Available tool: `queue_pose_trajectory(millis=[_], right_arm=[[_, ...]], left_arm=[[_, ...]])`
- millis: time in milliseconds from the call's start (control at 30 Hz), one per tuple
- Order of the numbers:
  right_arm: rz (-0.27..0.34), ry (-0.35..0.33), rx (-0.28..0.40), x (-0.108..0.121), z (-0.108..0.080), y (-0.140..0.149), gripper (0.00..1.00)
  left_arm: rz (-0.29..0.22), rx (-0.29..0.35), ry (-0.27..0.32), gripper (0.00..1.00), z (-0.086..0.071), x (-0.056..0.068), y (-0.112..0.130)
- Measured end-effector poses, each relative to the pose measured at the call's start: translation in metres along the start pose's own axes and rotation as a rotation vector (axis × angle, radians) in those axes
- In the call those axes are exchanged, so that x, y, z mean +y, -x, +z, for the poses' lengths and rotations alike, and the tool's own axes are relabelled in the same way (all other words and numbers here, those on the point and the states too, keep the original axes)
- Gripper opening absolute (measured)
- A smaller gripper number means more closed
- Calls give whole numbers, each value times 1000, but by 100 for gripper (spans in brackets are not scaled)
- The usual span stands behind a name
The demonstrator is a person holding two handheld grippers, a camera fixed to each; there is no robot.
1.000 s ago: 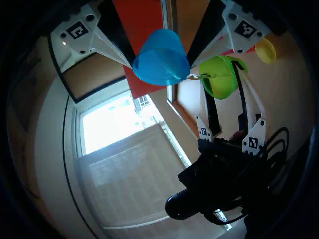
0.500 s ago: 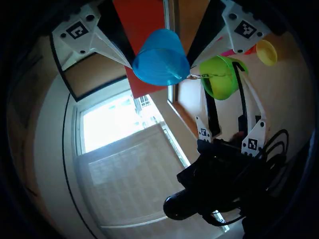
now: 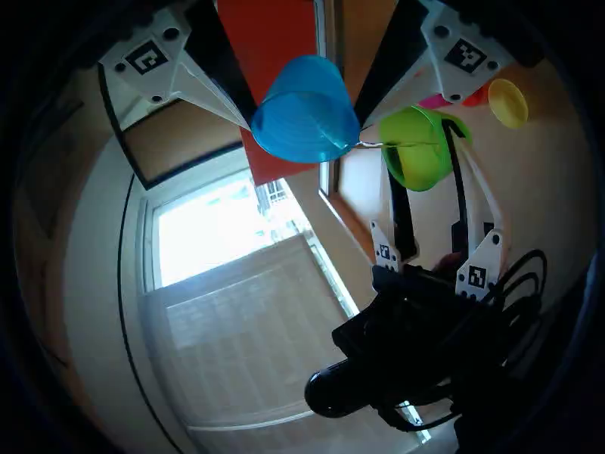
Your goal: Pour water
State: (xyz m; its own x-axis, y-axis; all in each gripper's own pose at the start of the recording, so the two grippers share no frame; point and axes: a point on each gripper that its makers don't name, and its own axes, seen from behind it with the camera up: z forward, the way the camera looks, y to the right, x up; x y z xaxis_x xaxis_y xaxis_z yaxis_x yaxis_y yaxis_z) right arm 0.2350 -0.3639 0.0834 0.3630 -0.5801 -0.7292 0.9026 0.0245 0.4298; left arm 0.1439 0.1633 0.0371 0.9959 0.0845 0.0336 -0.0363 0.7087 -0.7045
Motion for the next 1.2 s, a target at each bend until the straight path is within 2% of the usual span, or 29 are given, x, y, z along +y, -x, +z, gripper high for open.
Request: queue_pose_trajectory(millis=[1200], right_arm=[[-58,7,-7,3,-2,2,92]], left_arm=[[7,2,0,89,-1,3,-3]])
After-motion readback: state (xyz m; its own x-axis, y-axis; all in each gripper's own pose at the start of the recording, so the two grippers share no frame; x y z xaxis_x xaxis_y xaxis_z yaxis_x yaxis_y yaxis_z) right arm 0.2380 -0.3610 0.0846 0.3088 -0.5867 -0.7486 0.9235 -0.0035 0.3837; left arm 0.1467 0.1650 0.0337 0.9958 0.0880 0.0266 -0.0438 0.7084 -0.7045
